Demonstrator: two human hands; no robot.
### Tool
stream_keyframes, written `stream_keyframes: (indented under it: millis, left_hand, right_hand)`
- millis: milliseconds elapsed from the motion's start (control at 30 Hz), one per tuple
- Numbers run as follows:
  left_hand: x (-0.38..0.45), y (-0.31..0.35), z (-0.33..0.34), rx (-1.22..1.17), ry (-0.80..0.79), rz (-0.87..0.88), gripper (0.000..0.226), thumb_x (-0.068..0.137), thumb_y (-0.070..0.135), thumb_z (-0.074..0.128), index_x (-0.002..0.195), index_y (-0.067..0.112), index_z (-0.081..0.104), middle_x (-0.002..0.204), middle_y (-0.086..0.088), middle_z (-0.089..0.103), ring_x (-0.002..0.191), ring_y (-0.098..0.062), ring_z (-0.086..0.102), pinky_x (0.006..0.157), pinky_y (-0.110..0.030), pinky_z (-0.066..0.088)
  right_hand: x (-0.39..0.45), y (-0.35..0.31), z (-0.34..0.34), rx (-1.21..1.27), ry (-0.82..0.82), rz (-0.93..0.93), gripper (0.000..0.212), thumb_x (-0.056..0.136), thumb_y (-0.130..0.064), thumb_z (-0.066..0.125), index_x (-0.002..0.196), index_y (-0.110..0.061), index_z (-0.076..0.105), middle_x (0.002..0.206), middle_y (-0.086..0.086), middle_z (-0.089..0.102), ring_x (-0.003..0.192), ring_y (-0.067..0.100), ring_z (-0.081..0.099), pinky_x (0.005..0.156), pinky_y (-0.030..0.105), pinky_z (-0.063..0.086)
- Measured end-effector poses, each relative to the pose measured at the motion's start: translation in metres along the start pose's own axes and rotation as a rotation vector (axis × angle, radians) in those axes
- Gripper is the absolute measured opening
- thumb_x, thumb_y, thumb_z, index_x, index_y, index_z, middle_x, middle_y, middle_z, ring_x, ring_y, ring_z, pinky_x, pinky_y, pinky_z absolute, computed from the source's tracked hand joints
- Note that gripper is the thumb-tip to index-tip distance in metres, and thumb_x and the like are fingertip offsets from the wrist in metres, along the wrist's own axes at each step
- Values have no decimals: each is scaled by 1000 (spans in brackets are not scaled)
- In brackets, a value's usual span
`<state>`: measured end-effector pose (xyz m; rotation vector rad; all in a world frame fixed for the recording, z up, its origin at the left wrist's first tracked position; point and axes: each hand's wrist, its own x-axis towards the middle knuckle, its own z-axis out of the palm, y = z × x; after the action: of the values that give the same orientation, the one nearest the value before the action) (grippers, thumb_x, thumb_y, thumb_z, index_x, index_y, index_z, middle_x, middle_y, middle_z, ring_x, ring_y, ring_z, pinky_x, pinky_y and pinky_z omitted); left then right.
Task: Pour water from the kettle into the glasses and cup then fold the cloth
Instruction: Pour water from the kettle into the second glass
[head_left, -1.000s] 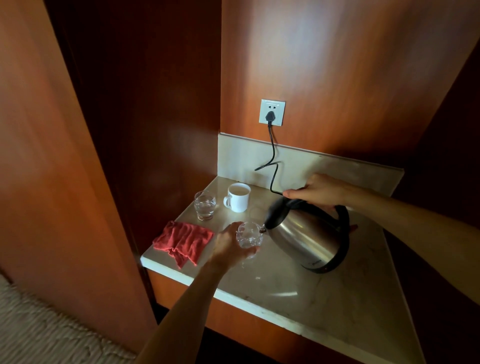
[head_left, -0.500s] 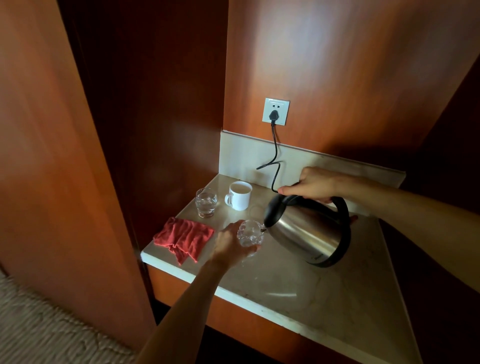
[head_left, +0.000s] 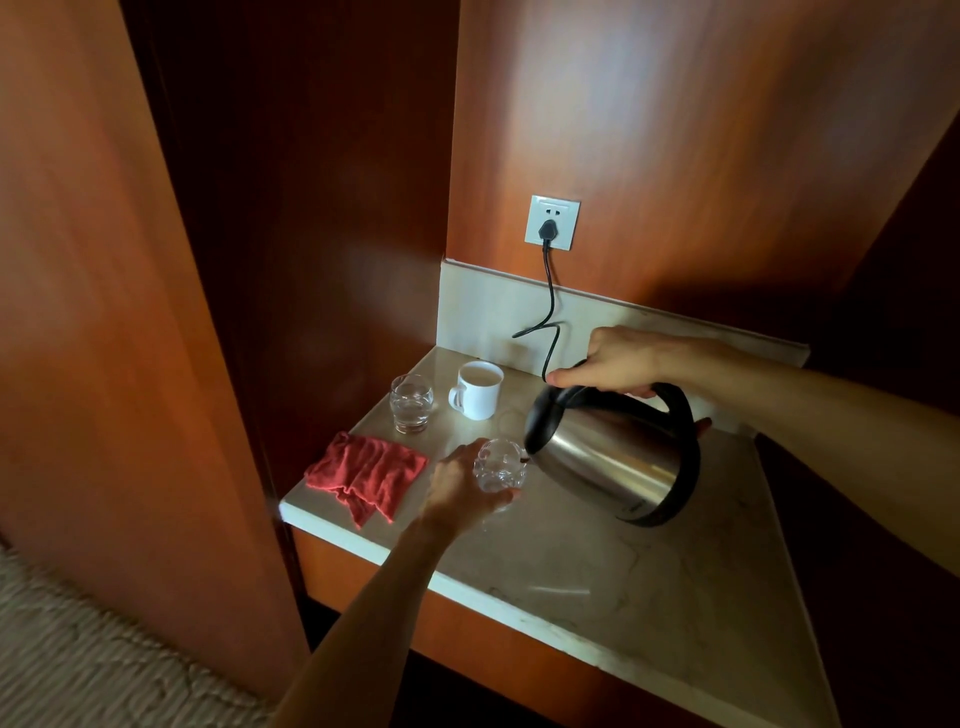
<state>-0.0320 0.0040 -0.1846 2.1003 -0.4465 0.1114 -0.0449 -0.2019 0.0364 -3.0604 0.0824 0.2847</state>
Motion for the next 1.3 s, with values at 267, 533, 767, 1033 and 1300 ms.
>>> stream_keyframes:
  millis: [267, 533, 767, 1033, 1300]
  left_hand:
    - [-1, 2, -1, 31, -7, 22, 69, 63, 36, 89, 124, 25, 59, 118, 1, 67, 102, -18, 65, 89, -37, 54]
    - [-1, 2, -1, 16, 4, 20, 70, 60, 38, 89, 123, 26, 60, 115, 2, 68, 98, -17, 67, 86, -34, 56]
    - [-3, 3, -3, 21, 19, 36, 69, 60, 35, 90, 122, 25, 62, 113, 3, 69, 95, -15, 67, 84, -31, 56]
    - [-1, 2, -2, 14, 25, 37, 67, 59, 35, 89, 120, 26, 62, 111, 2, 70, 94, -17, 69, 84, -35, 57]
    - [-1, 1, -1, 33, 28, 46, 70, 62, 37, 89, 124, 24, 61, 115, 2, 69, 96, -14, 68, 86, -27, 54]
  right_hand:
    - [2, -4, -3, -11, -28, -15, 71, 85, -78, 54, 59, -12, 54, 48, 9, 57, 41, 22, 51, 56, 26, 44]
    - [0, -12, -7, -18, -37, -13, 68, 88, -73, 58, 58, -12, 51, 42, 4, 50, 40, 23, 46, 58, 28, 45]
    - [1, -14, -9, 18, -60, -20, 64, 90, -67, 61, 56, -14, 48, 39, 1, 45, 36, 21, 41, 58, 29, 45]
    - [6, -17, -10, 39, -84, 5, 63, 89, -64, 63, 55, -15, 46, 39, 1, 43, 33, 22, 38, 59, 31, 46]
    - [6, -17, -12, 63, -110, 2, 58, 91, -61, 61, 58, -15, 48, 42, 2, 45, 34, 22, 39, 59, 32, 44]
